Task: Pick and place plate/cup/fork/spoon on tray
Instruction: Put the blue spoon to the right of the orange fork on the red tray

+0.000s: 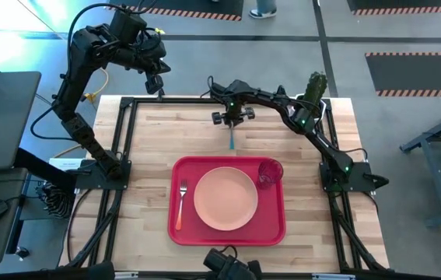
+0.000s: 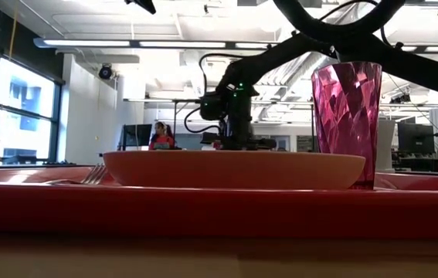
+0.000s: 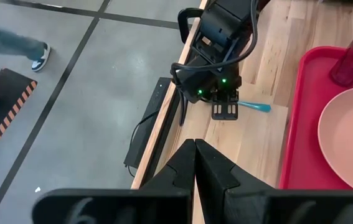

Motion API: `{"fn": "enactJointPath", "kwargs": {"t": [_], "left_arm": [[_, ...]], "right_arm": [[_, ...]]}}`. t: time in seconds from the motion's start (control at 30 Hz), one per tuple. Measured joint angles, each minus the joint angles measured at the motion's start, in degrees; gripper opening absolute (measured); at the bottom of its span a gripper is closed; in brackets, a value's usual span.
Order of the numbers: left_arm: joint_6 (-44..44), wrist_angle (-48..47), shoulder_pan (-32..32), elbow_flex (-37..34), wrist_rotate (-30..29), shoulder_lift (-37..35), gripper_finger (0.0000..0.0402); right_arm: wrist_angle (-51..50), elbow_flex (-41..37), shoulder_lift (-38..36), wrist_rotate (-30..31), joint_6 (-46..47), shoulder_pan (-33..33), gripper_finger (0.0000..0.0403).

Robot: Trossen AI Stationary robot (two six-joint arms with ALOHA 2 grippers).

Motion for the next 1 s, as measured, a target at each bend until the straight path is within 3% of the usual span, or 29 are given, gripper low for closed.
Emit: {"fn": "enactJointPath", "kwargs": {"t": [0.27,0.6,0.77,1.0], "left_arm": [[0.0,0.0,0.0,0.0,0.0,0.0,0.0000],[0.0,0.0,0.0,0.0,0.0,0.0,0.0000],[0.0,0.0,0.0,0.0,0.0,0.0,0.0000],[0.0,0.0,0.0,0.0,0.0,0.0,0.0000]], "right_arm": [[0.2,0.0,0.0,-0.3,-3.2,-0.1,0.0006],[-1.3,0.2,-0.2,-0.1,-7.5,0.5,0.0003],[-4.1,5.0,-0.5,1.4,-9.6,1.9,0.0002],[-2.8,5.3,-5.1,2.6,-10.1,3.5,0.0001]]}}
